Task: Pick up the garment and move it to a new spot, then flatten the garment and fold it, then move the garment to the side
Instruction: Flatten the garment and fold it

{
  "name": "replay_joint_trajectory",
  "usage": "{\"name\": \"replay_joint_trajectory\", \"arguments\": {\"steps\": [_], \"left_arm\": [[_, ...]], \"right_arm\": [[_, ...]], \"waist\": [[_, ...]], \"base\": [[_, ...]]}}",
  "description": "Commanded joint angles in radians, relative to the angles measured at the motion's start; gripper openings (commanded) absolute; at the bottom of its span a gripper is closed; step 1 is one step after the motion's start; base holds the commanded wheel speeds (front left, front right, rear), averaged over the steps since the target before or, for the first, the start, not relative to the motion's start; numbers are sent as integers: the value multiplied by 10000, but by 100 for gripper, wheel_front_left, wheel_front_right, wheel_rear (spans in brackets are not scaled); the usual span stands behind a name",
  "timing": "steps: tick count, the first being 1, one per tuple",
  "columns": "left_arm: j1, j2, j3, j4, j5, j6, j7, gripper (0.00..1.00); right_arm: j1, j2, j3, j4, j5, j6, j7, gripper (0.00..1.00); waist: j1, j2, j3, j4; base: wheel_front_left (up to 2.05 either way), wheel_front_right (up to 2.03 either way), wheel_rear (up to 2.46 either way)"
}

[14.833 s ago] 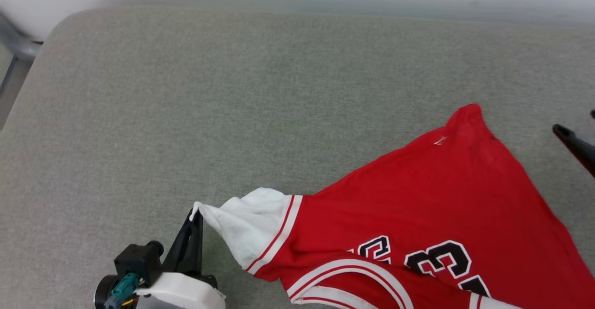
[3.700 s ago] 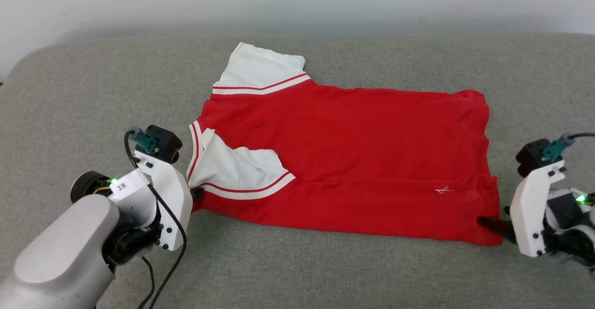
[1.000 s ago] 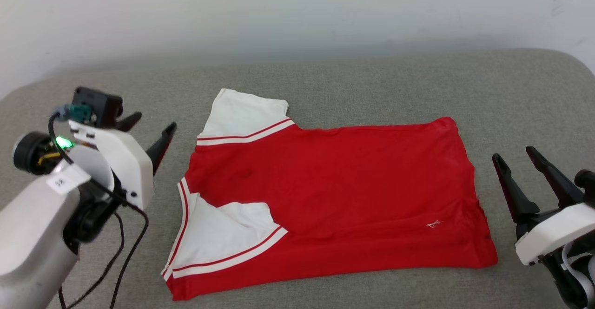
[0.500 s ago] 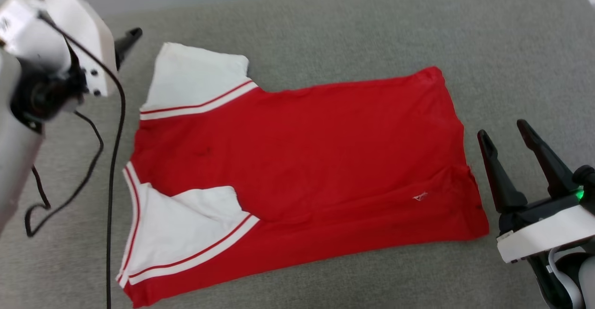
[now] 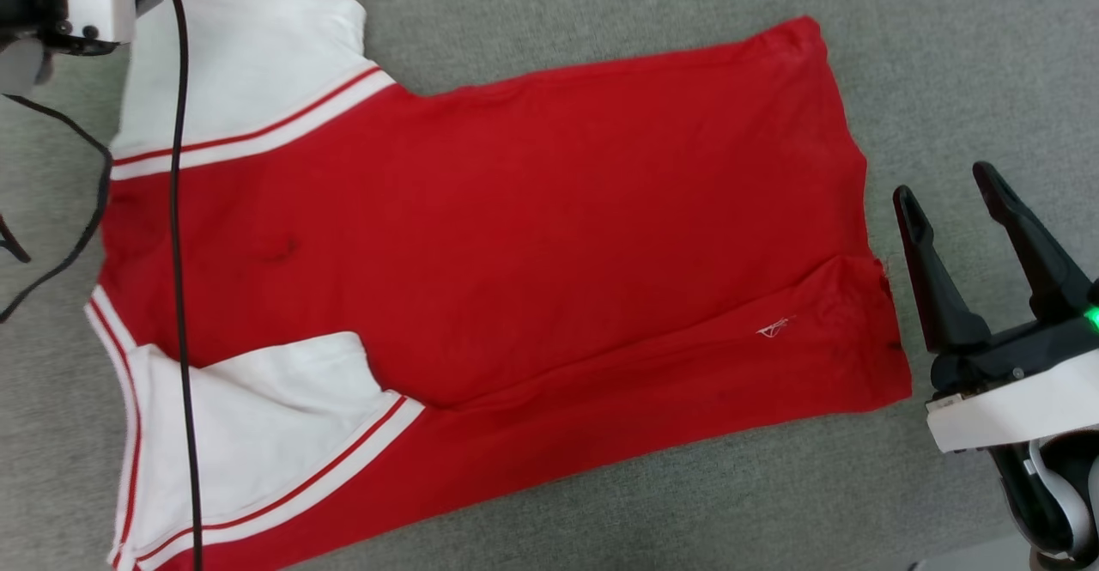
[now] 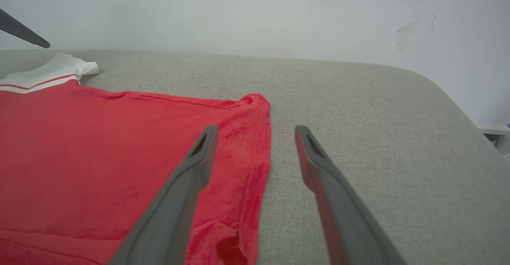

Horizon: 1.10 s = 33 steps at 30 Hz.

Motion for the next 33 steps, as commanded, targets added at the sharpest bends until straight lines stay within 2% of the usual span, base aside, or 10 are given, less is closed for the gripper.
{"name": "replay_joint_trajectory", "arguments": {"steps": [1, 5, 11, 12, 13, 22, 28, 33], "left_arm": [[-184, 50, -69, 187, 71, -48, 100, 100], [-222, -99, -137, 697, 19, -137, 166, 100], [275, -237, -440, 1310, -132, -521, 426, 100], [361, -258, -480, 1369, -154, -584, 457, 41], [410, -267, -502, 1415, -185, -643, 443, 0], [197, -384, -592, 1502, 65, -988, -999, 0], [410, -736, -735, 1265, -123, -1144, -2092, 0], [675, -907, -1121, 627, -331, -1159, -2768, 0]], "right_arm": [[-209, 22, 19, -44, 16, -9, -74, 100], [-312, -10, 60, 10, 17, -9, -142, 100], [-329, -52, -49, 111, 40, -9, -164, 100], [-338, -57, -74, 119, 45, -9, -162, 100], [-361, -57, -97, 117, 51, -9, -154, 100], [-975, -385, -485, 14, 295, -9, 138, 100], [-2086, -1394, -504, 37, 582, -9, 1142, 100], [-3223, -2608, 223, 744, 1587, -9, 3024, 100]], "waist": [[-3, 0, 469, -240], [-3, 0, 693, -319], [-3, 0, 750, -316], [-3, 0, 742, -305], [-3, 0, 737, -296], [-3, 0, 232, 50], [-3, 0, -503, 512], [-3, 0, -968, 953]], "base": [[0, 0, 0], [0, 0, 0], [0, 0, 0], [0, 0, 0], [0, 0, 0], [0, 0, 0], [0, 0, 0], [0, 0, 0]]}}
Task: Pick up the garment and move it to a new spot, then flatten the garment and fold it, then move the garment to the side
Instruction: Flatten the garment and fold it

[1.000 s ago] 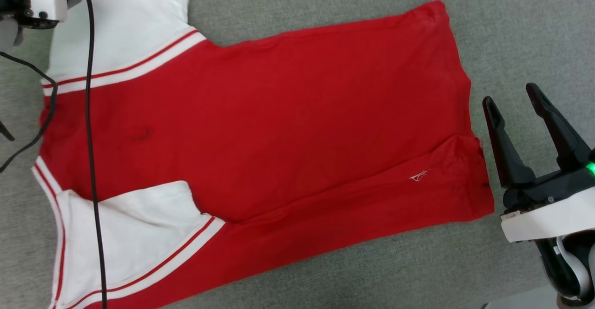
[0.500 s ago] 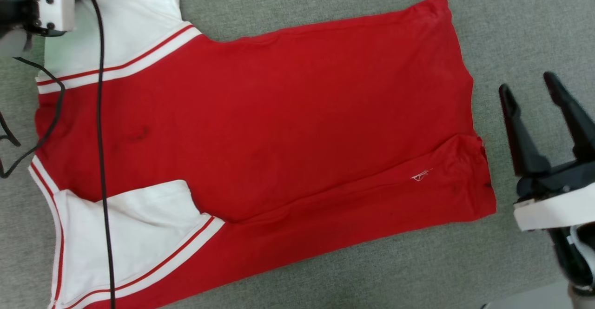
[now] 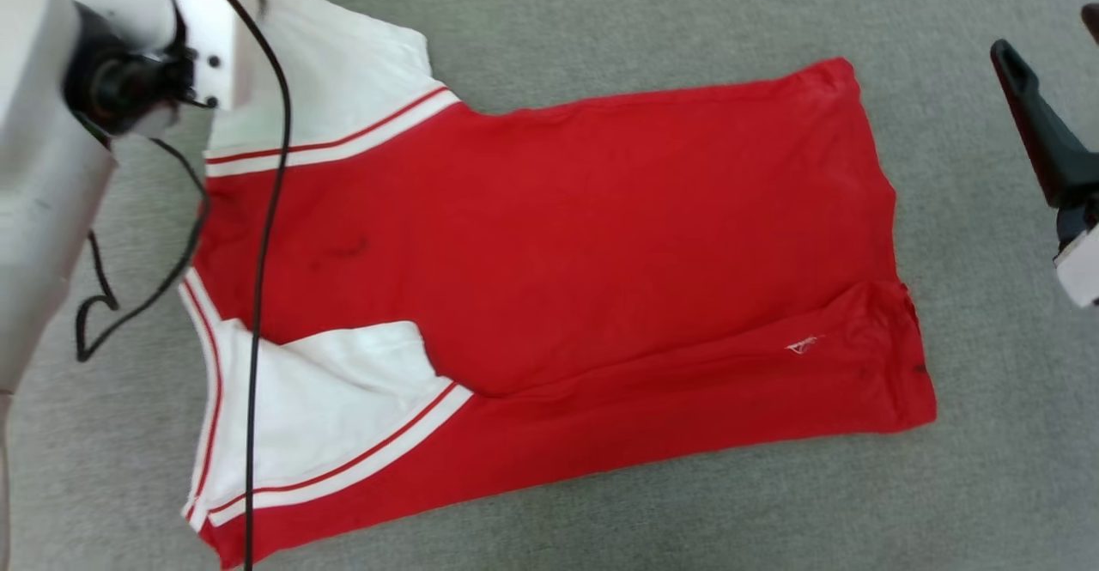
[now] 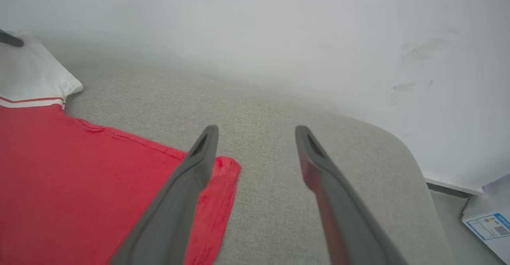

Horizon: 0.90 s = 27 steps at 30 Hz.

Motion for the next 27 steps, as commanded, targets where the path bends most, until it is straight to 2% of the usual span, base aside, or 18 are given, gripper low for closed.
{"name": "replay_joint_trajectory", "arguments": {"steps": [1, 7, 13, 19, 27], "left_arm": [[209, -74, -183, -312, -96, -8, -205, 0], [405, 26, -622, -1301, -211, -12, -691, 0], [394, -2, -810, -2081, -120, -12, -1021, 0], [289, -81, -853, -2689, 51, 111, -1204, 0], [186, -201, -865, -3081, 127, 242, -1371, 0]], "right_arm": [[-470, -398, 317, 327, 455, -9, 697, 100], [-1830, -1639, 1742, 1636, 1843, -9, 3624, 100], [-3225, -2176, 3066, 2958, 2405, -9, 5612, 100], [-4371, -1919, 3999, 4352, 2413, -9, 6151, 100], [-4915, -1386, 4742, 5993, 2419, -9, 5608, 100]], "waist": [[0, 0, -353, 399], [0, 0, -514, 892], [0, 0, -277, 1335], [0, 0, 80, 1662], [0, 0, 418, 1921]], "base": [[0, 0, 0], [0, 0, 0], [0, 0, 0], [0, 0, 0], [0, 0, 0]]}}
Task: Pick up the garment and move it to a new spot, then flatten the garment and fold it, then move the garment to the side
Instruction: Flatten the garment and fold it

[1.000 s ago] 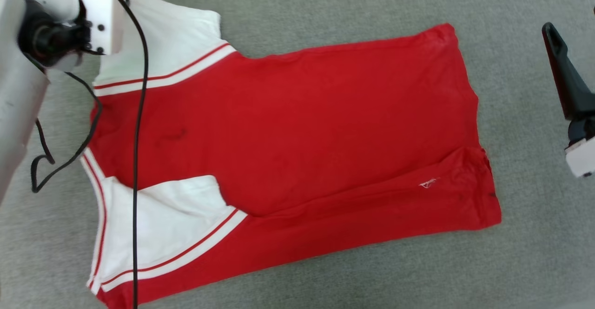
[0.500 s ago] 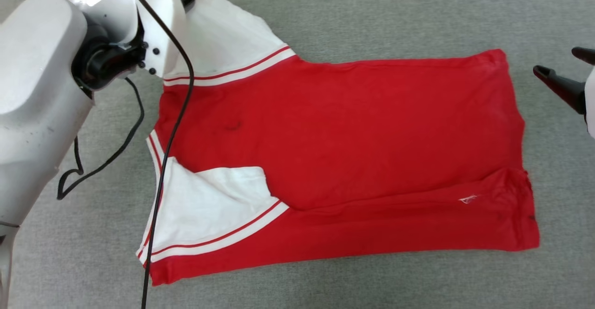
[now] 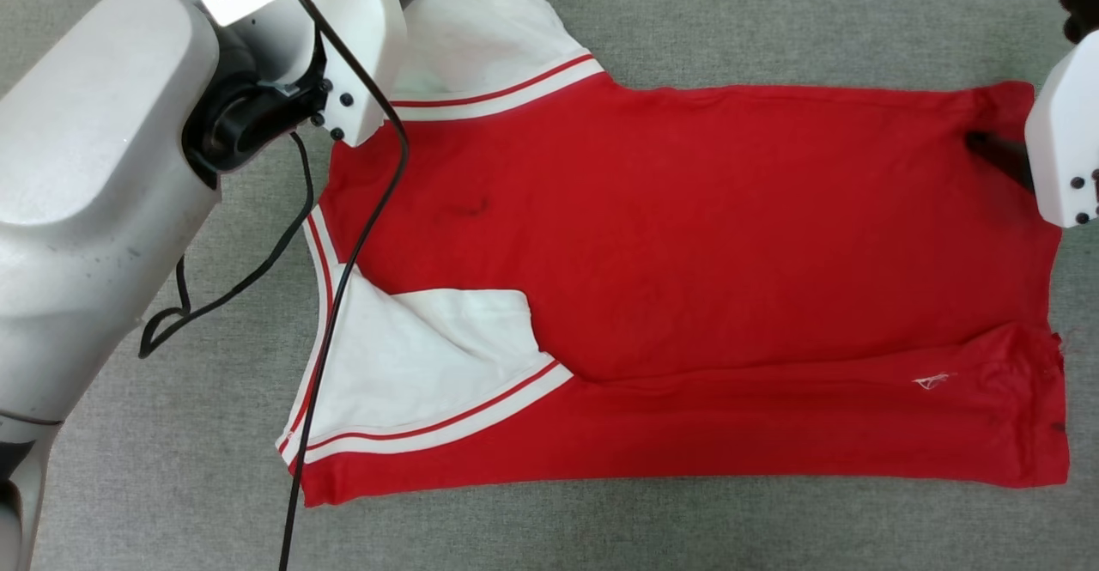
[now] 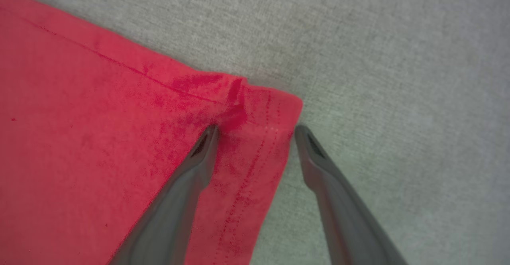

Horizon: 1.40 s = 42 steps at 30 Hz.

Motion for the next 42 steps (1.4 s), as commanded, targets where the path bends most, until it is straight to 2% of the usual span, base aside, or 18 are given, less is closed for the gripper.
{"name": "replay_joint_trajectory", "arguments": {"steps": [1, 8, 9, 10, 11, 18, 27, 33, 42], "left_arm": [[-68, 3, 15, -46, 20, 26, -60, 0], [93, 44, 55, 5, -54, 63, -223, 0], [120, 69, 57, 25, -54, 65, -228, 0], [149, 93, 60, 55, -55, 66, -250, 0], [184, 117, 68, 87, -46, 79, -298, 0], [631, 278, 119, 302, -124, 126, -717, 0], [2054, 751, 206, -40, -377, 459, -1535, 0], [3427, 1163, 174, -830, -618, 883, -1999, 0], [5767, 1966, 44, -2210, -956, 1767, -2616, 0]], "right_arm": [[-133, 95, 200, 191, -38, -9, -129, 100], [271, 538, 1272, 1497, 243, -6, -744, 100], [244, 552, 1384, 1563, 326, -6, -882, 56], [165, 546, 1454, 1616, 386, -6, -1020, 5], [61, 531, 1507, 1663, 452, -6, -1173, 0], [-376, 257, 1731, 1744, 862, -12, -2915, 0], [526, 138, 2122, 1661, 1313, -10, -5172, 0], [1427, 3, 2303, 1456, 1570, -10, -6091, 0], [3176, -440, 2349, 838, 1900, -10, -6893, 0]], "waist": [[0, 0, 83, 57], [0, 0, 192, 97], [0, 0, 183, 83], [0, 0, 161, 65], [0, 0, 118, 38], [0, 0, -520, -118], [0, 0, -1815, -252], [0, 0, -2516, -201], [0, 0, -3459, -106]], "base": [[0, 0, 0], [0, 0, 0], [0, 0, 0], [0, 0, 0], [0, 0, 0], [0, 0, 0], [0, 0, 0], [0, 0, 0], [0, 0, 0]]}}
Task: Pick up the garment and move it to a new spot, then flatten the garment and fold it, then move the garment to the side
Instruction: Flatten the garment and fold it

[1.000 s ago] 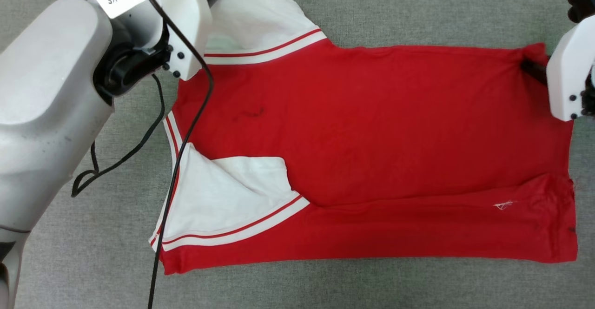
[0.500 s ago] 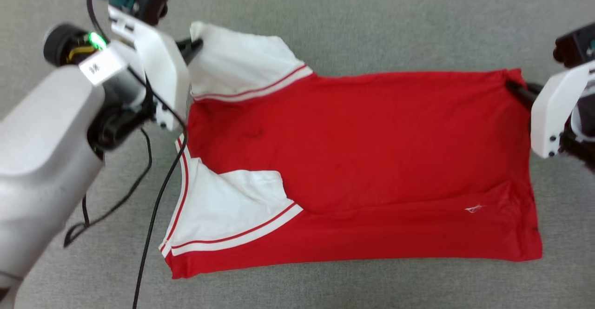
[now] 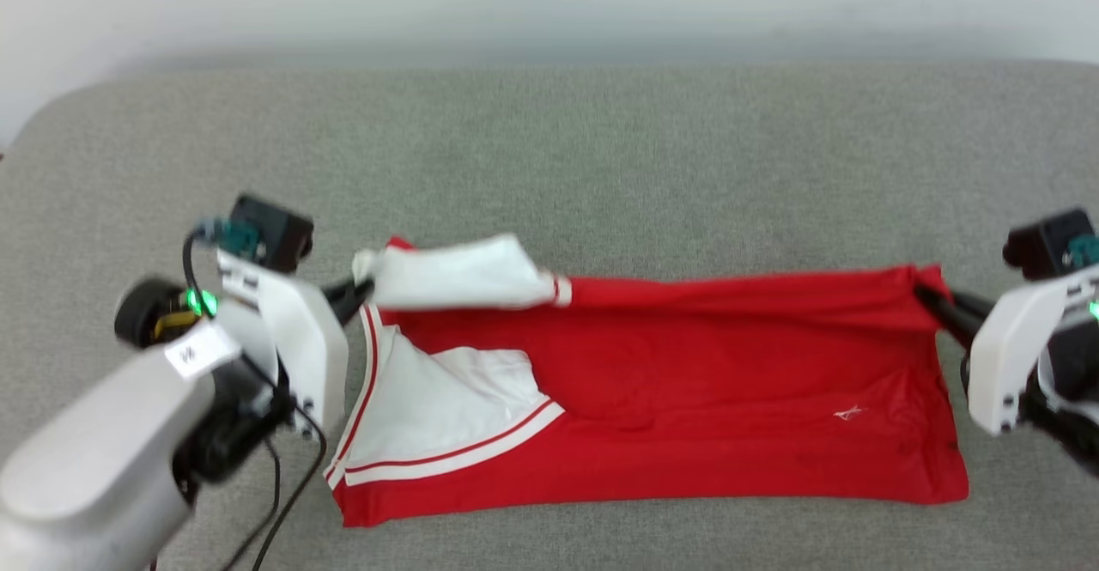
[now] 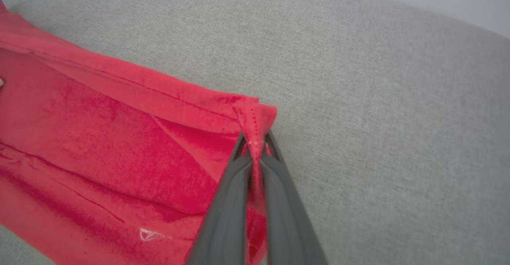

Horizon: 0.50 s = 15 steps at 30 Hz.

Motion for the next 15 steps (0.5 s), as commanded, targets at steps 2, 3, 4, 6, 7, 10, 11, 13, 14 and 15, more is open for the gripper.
{"name": "replay_joint_trajectory", "arguments": {"steps": [2, 3, 4, 6, 7, 10, 11, 13, 14, 15], "left_arm": [[718, 182, -73, -353, -137, 255, -157, 0], [970, 236, -100, -476, -209, 338, -224, 0], [1207, 300, -124, -590, -278, 415, -255, 0], [1629, 453, -164, -813, -372, 582, -346, 0], [1831, 487, -193, -874, -425, 642, -389, 0], [2378, 515, -278, -1065, -625, 796, -492, 0], [2509, 523, -284, -1064, -672, 827, -527, 0], [2734, 572, -321, -1013, -719, 879, -597, 0], [2822, 562, -328, -966, -747, 922, -628, 0], [2919, 531, -348, -916, -789, 929, -658, 0]], "right_arm": [[603, -166, -83, -203, 92, -12, -199, 0], [815, -195, -109, -275, 90, -12, -268, 0], [1036, -224, -138, -341, 71, -12, -321, 0], [1452, -253, -210, -527, 101, -12, -358, 0], [1625, -288, -275, -606, 83, -12, -395, 0], [2218, -341, -482, -817, 126, -12, -390, 0], [2401, -346, -560, -873, 138, -14, -396, 0], [2761, -341, -680, -980, 87, -14, -311, 0], [2901, -324, -747, -1018, 62, -14, -278, 0], [3023, -287, -805, -1043, 28, -14, -242, 0]], "waist": [[1, 0, -342, 49], [1, 0, -420, 50], [1, 0, -490, 56], [1, 0, -567, 57], [1, 0, -587, 56], [1, 0, -625, 84], [1, 0, -619, 86], [1, 0, -586, 81], [1, 0, -550, 81], [1, 0, -506, 74]], "base": [[0, 0, 0], [0, 0, 0], [0, 0, 0], [0, 0, 0], [0, 0, 0], [0, 0, 0], [0, 0, 0], [0, 0, 0], [0, 0, 0], [0, 0, 0]]}}
